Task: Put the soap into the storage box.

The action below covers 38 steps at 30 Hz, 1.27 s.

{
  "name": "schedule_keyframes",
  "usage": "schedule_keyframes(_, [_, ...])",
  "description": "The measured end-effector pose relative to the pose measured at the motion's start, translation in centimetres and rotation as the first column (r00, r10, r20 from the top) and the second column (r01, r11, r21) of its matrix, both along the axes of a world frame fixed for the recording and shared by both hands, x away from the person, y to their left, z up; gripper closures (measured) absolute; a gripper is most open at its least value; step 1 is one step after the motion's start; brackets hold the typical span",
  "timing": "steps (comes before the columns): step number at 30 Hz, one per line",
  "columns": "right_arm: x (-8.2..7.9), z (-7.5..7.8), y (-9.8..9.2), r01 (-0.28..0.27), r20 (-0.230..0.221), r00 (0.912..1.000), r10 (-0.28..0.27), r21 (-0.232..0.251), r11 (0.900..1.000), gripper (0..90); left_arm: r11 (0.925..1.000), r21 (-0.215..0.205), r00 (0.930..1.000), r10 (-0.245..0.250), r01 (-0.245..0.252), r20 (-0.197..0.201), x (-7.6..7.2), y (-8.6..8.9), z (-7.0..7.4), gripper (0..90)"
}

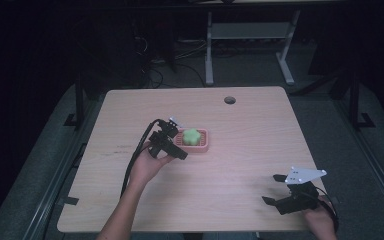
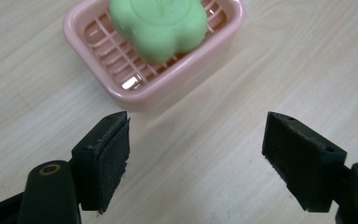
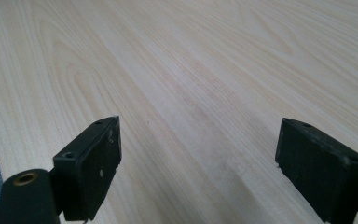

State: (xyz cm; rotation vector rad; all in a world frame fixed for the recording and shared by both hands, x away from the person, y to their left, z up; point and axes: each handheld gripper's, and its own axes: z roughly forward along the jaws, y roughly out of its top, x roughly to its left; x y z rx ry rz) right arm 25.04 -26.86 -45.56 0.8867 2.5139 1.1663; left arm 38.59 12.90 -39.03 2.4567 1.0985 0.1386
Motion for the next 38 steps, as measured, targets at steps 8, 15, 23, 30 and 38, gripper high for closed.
schedule_keyframes(8, [0.0,-0.1,-0.1,0.004,0.003,1.0000,-0.004,-0.002,1.000,13.8,0.9998,-0.006,0.9998,-0.019,0.019,0.010,-1.8,0.9,-0.3,23.3])
schedule_keyframes(15, [0.0,-0.1,-0.1,0.010,0.000,0.9999,-0.010,-0.005,1.000,13.8,0.9996,-0.024,0.9998,-0.014,0.015,0.013,-3.3,2.0,-0.8,23.3])
schedule_keyframes(23, [-0.1,-0.2,-0.1,0.015,-0.002,0.9999,-0.015,-0.010,1.000,13.8,0.9992,-0.036,0.9995,-0.017,0.018,0.025,-5.2,3.4,-1.3,23.2])
schedule_keyframes(30, [-0.1,-0.2,-0.2,0.013,0.005,0.9999,-0.013,-0.013,1.000,13.8,0.9979,-0.065,0.9996,0.008,-0.006,0.027,-6.9,5.0,-2.2,23.3])
schedule_keyframes(38, [-0.2,-0.3,-0.2,0.022,0.001,0.9998,-0.022,-0.016,1.000,13.8,0.9971,-0.075,0.9985,0.005,-0.001,0.054,-9.2,6.3,-2.6,23.2])
